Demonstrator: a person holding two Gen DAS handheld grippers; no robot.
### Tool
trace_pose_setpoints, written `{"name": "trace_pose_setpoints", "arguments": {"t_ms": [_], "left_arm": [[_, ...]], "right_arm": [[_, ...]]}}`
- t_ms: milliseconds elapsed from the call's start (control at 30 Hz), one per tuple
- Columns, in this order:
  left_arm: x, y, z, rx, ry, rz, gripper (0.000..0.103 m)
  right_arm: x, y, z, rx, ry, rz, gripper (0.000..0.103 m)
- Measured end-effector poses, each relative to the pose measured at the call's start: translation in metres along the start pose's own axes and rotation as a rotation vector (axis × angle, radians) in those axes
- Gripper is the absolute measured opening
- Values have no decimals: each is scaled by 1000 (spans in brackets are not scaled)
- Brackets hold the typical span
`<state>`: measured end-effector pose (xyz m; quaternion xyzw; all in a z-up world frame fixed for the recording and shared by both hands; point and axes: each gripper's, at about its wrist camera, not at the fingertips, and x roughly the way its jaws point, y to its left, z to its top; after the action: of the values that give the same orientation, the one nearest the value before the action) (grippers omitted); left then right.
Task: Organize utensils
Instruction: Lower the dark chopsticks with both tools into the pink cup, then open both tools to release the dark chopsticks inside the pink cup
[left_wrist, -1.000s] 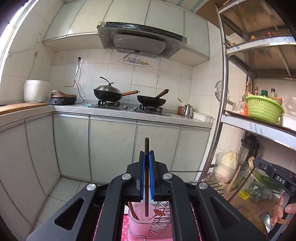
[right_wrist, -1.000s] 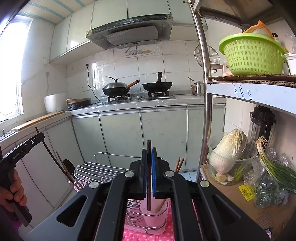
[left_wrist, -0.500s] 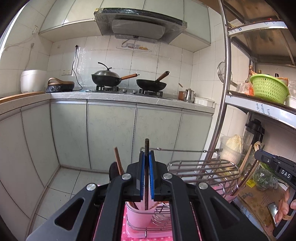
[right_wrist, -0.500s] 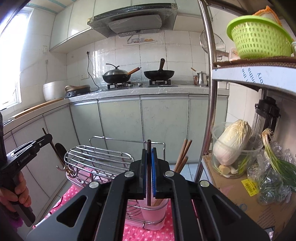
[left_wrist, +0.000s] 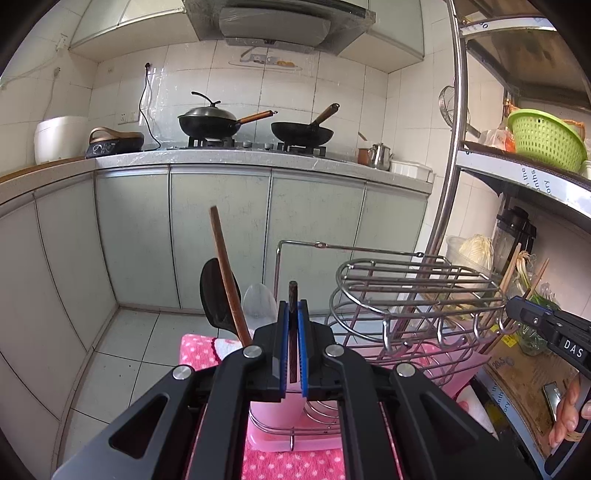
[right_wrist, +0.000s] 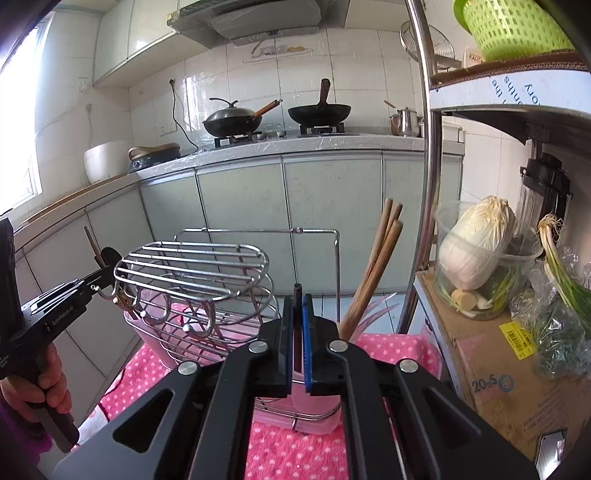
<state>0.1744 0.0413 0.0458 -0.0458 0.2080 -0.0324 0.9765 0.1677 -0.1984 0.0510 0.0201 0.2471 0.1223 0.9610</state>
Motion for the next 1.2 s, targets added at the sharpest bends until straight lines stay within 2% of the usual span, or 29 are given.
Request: {"name": "trace_pose_setpoints", "arguments": {"t_ms": [333, 600, 733, 833, 867, 900, 967, 1200], "left_arm": [[13, -1, -10, -6, 43, 3, 4], [18, 1, -13, -21, 69, 15, 5], [15, -1, -14, -9, 61, 23, 7], [10, -3, -13, 5, 54, 24, 18], [9, -4, -13, 12, 49, 31, 20], [8, -4, -12, 16, 48, 34, 21], [6, -2, -12, 9, 51, 29, 22], [-5, 2, -11, -20, 55, 18, 27]], "right_arm": [[14, -2, -9, 23, 41, -4, 5], [15, -3, -10, 31, 41, -3, 5], [13, -3, -10, 32, 38, 2, 5], [11, -3, -11, 35, 40, 12, 6], [11, -3, -11, 35, 39, 14, 12], [9, -2, -11, 34, 35, 17, 22], [6, 0, -11, 30, 26, 24, 33], [-10, 5, -10, 12, -3, 21, 34]]}}
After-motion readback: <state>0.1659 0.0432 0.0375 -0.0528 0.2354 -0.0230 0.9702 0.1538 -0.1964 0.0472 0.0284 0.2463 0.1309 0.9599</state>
